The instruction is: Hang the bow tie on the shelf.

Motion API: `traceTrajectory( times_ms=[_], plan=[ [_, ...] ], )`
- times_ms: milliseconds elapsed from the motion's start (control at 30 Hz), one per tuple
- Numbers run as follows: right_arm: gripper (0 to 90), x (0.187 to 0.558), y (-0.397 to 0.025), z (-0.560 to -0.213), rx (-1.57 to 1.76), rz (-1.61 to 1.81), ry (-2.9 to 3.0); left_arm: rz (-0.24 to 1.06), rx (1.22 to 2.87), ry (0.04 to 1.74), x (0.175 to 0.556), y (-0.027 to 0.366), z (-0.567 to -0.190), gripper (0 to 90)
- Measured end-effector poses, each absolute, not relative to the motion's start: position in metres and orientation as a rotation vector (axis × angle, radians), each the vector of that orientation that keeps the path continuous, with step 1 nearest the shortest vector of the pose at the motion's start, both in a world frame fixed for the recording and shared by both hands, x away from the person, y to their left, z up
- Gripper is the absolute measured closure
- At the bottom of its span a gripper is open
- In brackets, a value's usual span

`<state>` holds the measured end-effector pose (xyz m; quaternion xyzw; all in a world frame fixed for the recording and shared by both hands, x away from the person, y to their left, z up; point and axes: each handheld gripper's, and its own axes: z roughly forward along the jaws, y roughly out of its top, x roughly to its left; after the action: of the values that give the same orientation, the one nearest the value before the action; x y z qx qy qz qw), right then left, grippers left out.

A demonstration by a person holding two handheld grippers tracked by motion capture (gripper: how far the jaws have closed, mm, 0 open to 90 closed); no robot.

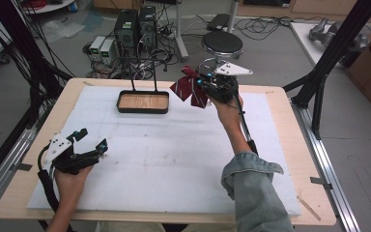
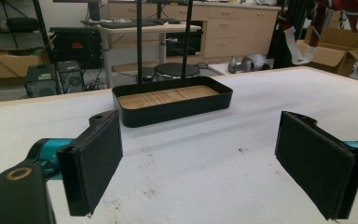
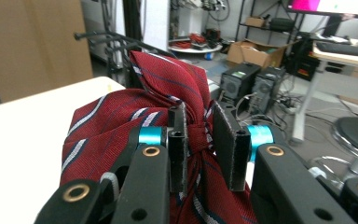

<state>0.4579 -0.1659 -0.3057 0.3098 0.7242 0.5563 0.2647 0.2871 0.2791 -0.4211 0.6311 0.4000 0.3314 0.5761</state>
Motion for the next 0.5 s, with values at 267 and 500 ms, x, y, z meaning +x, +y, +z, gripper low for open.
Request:
traceTrajectory(
  times_ms=[267,500],
  plan=[
    [75.8,0.472,-0.135,-0.303,0.808,1.549,1.998,0.771,1.471,0.936,0.288,0.279,-0.421,15.2],
    [75.8,0.481,-0.112,-0.299,0.781,1.575,2.001,0.766,1.468,0.934,0.288,0.280,-0.421,15.3]
  ],
)
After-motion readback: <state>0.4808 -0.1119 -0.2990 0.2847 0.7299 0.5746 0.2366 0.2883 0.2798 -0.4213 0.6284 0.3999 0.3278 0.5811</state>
